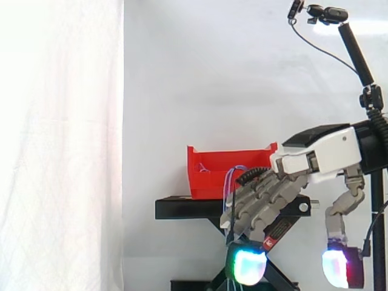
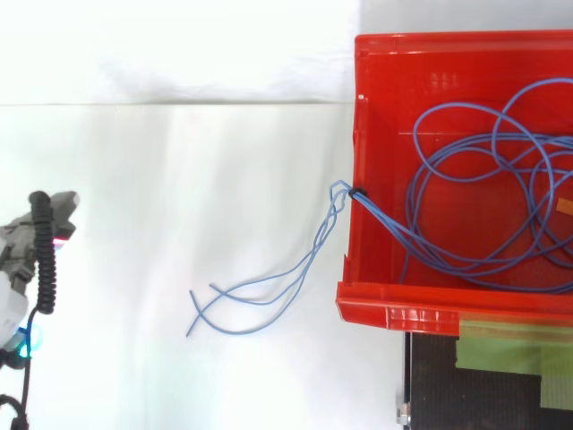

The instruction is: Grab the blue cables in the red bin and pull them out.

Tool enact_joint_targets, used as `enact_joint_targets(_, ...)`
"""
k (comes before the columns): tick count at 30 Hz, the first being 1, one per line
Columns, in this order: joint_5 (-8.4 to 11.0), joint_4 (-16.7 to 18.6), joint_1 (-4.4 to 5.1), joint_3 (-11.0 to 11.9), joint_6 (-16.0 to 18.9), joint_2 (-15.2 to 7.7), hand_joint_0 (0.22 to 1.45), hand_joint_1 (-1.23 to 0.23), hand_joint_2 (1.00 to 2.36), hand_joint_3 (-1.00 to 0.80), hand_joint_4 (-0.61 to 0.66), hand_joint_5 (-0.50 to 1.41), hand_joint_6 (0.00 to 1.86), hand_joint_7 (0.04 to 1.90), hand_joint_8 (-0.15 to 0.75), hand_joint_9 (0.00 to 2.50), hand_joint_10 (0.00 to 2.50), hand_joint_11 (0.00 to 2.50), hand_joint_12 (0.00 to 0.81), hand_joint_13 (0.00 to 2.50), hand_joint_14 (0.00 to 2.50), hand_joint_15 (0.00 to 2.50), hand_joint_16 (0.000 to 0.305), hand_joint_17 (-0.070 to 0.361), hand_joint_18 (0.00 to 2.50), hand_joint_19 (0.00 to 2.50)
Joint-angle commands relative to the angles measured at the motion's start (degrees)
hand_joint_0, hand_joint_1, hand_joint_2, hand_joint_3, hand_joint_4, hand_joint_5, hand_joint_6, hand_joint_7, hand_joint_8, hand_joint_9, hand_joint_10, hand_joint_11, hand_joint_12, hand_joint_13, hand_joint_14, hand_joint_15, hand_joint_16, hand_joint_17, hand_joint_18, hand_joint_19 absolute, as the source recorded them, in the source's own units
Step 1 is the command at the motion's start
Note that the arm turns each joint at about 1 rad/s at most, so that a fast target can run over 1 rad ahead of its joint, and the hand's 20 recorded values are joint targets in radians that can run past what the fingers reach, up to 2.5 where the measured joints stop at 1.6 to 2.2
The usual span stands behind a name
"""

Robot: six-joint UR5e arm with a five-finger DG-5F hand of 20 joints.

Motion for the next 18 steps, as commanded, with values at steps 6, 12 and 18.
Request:
enact_joint_targets(6, -1.86, 3.6, -2.63, 0.2, -8.1, -1.4, 0.76, -1.04, 1.0, -1.0, 0.16, 0.52, 0.01, 0.55, 0.216, 0.47, 0.01, 0.26, 0.325, 0.35, 0.01, 0.16, 0.044, 0.099, 0.24, 0.16)
enact_joint_targets(12, -2.56, 8.7, -3.77, 0.2, -16.4, -1.4, 0.76, -1.04, 1.0, -1.0, 0.18, 0.58, 0.01, 0.6, 0.225, 0.52, 0.01, 0.33, 0.324, 0.35, 0.01, 0.15, 0.044, 0.098, 0.24, 0.15)
enact_joint_targets(18, -2.39, 8.8, -4.57, 0.3, -21.9, -1.4, 0.76, -1.03, 1.0, -1.0, 0.17, 0.59, 0.01, 0.59, 0.226, 0.52, 0.01, 0.33, 0.324, 0.36, 0.01, 0.16, 0.044, 0.098, 0.24, 0.16)
